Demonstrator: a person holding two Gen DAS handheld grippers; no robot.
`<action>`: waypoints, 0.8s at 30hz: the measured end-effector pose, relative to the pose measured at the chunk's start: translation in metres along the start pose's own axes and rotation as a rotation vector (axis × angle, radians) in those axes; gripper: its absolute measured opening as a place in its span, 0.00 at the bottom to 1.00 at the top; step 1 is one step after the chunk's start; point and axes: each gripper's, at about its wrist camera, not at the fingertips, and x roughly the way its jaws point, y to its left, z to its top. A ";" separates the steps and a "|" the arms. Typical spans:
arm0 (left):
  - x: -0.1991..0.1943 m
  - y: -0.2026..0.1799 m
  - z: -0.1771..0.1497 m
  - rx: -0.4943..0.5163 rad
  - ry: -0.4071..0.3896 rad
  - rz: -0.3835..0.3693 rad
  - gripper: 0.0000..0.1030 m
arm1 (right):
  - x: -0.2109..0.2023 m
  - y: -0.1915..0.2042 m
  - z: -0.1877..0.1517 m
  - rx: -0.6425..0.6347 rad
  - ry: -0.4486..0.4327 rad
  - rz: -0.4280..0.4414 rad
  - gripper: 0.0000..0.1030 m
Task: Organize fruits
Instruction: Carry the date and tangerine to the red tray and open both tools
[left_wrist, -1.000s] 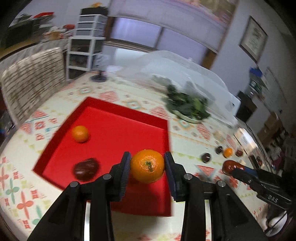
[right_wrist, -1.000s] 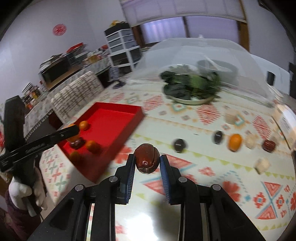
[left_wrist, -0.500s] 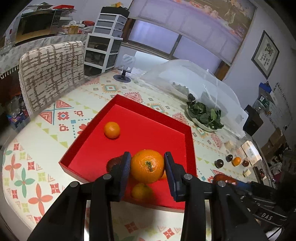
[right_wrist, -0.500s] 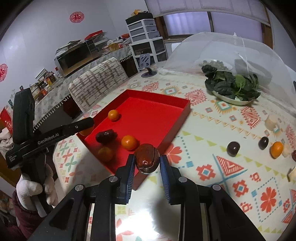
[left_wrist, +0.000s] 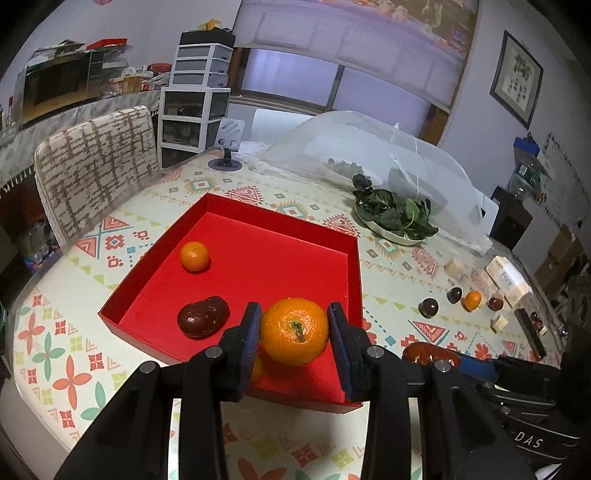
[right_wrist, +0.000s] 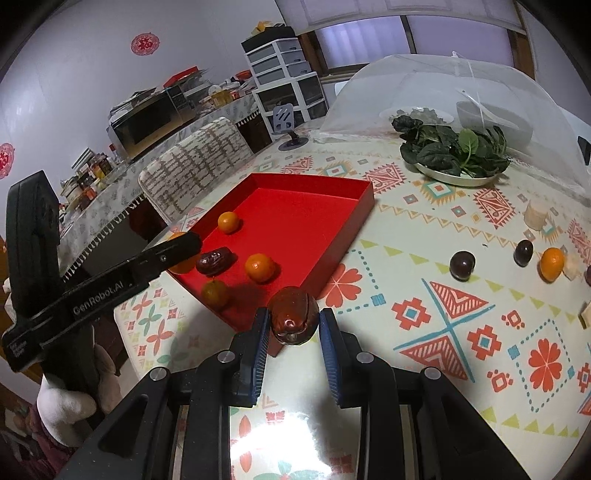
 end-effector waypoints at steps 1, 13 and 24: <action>0.002 0.000 0.001 0.006 0.002 0.005 0.35 | 0.001 0.000 0.001 -0.002 0.000 -0.001 0.29; 0.057 0.020 0.031 0.043 0.051 0.138 0.35 | 0.048 0.014 0.046 -0.061 0.006 0.003 0.29; 0.082 0.039 0.041 0.034 0.073 0.180 0.35 | 0.105 0.017 0.062 -0.089 0.052 -0.022 0.29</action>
